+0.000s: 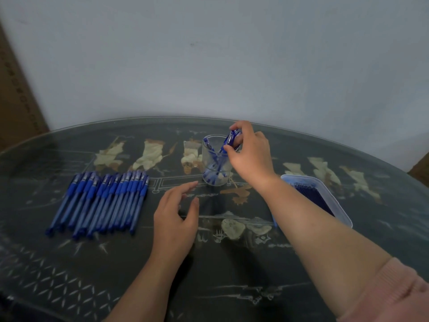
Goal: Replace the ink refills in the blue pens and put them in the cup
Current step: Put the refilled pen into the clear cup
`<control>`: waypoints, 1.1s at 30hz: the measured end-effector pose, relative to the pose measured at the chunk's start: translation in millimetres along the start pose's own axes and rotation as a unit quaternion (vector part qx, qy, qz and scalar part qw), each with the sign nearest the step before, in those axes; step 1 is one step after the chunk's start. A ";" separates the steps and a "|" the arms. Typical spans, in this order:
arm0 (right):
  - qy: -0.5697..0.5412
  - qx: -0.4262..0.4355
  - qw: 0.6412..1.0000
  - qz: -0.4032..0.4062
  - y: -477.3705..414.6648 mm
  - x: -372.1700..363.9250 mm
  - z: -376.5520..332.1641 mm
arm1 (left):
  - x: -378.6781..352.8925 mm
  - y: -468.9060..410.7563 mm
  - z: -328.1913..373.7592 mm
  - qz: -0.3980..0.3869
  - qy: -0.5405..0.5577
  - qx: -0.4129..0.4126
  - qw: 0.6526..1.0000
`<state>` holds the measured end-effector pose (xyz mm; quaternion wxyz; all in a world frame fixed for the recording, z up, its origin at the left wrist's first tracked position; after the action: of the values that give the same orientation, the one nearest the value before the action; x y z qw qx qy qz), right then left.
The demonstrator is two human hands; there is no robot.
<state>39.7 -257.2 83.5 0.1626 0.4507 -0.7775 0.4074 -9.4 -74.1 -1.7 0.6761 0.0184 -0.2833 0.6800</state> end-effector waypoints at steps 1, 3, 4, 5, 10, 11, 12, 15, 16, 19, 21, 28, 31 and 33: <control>0.002 -0.005 1.000 -0.002 0.4 0.0 -0.5 | 0.1 0.0 0.0 0.000 0.002 0.001 1.000; 0.001 -0.014 1.000 -0.005 1.8 0.1 -1.2 | 0.4 -0.2 0.1 -0.002 0.004 0.000 1.000; -0.002 -0.020 1.000 -0.005 2.5 0.7 -1.7 | 0.5 -0.1 0.4 -0.002 0.003 -0.001 1.000; -0.005 -0.025 1.000 -0.005 3.2 2.0 -2.4 | 0.6 0.0 0.6 -0.003 0.003 -0.001 1.000; -0.006 -0.025 0.999 0.033 9.6 13.0 -6.2 | 7.7 3.7 7.6 0.024 0.000 -0.033 0.999; -0.005 -0.025 0.998 0.050 12.1 15.9 -6.4 | 11.6 4.3 10.1 0.036 -0.002 -0.044 0.998; -0.005 -0.024 0.997 0.069 15.7 18.7 -7.1 | 16.6 4.5 11.9 0.046 -0.005 -0.048 0.998; -0.020 -0.030 0.993 0.114 30.6 20.3 -12.8 | 39.6 2.1 10.2 0.072 -0.026 -0.046 0.996; -0.033 -0.039 0.991 0.122 37.7 17.5 -17.8 | 49.7 0.9 6.7 0.085 -0.041 -0.046 0.994; -0.075 -0.077 0.988 0.107 62.4 -0.9 -36.4 | 83.0 -3.8 -10.6 0.126 -0.110 -0.035 0.985; -0.080 -0.095 0.990 0.062 77.6 -21.2 -47.4 | 103.6 -5.3 -24.8 0.142 -0.166 -0.028 0.975; -0.077 -0.147 0.981 -0.098 97.0 -100.0 -80.9 | 136.6 -1.3 -69.3 0.132 -0.332 -0.008 0.934; -0.086 -0.186 0.972 -0.118 93.6 -121.4 -94.6 | 136.0 -1.7 -76.3 0.105 -0.357 -0.013 0.928; -0.092 -0.212 0.965 -0.121 89.7 -131.5 -101.9 | 133.9 -2.3 -77.7 0.077 -0.379 -0.008 0.922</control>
<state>24.4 -79.5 21.0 0.2301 0.5325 -0.7973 0.1669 9.1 79.3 -11.5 0.4639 0.2472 -0.5245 0.6698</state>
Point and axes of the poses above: each hand's wrist, its own y-axis away from the middle knuckle, its own x-axis out of the back of the hand, z = x × y, the point moved 1 cm from there along -y, towards the middle knuckle, and after that the axes turned 10 degrees about -y, right-handed, at the moved point
